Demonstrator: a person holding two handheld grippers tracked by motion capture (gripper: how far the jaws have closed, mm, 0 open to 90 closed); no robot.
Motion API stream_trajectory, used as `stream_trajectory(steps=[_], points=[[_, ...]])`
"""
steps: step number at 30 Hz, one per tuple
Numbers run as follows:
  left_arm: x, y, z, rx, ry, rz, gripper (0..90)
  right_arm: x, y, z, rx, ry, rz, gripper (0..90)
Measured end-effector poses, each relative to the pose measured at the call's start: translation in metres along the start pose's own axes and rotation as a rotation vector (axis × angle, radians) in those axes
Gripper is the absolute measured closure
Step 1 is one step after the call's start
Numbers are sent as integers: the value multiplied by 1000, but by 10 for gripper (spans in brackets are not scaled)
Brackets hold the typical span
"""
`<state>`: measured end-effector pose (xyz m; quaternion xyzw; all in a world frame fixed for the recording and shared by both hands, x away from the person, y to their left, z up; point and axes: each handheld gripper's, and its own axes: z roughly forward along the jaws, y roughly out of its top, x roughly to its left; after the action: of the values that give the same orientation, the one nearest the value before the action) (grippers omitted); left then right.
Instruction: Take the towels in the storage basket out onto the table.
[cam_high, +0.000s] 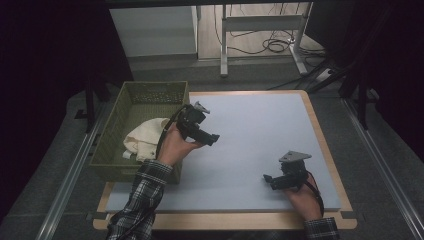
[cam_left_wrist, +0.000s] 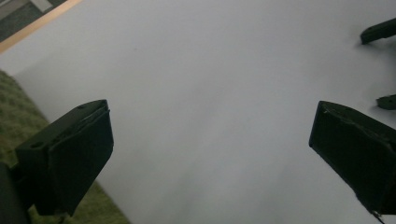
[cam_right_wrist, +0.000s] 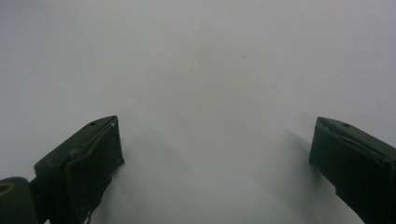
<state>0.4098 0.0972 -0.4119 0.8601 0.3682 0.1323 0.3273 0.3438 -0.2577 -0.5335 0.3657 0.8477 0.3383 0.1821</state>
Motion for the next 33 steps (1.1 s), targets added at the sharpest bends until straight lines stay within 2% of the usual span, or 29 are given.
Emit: stream_trajectory(steps=[7, 15, 21, 27, 33], points=[[29, -8, -11, 18, 57, -47, 6, 0, 0, 0, 0, 0, -1, 26], [55, -20, -19, 32, 99, -92, 12, 0, 0, 0, 0, 0, -1, 26], [72, -32, -29, 41, 131, -124, 15, 0, 0, 0, 0, 0, -1, 26], [85, -40, -40, 28, 151, -151, 20, 0, 0, 0, 0, 0, 0, 26], [97, -52, -40, 36, 175, -175, 14, 0, 0, 0, 1, 0, 0, 25]])
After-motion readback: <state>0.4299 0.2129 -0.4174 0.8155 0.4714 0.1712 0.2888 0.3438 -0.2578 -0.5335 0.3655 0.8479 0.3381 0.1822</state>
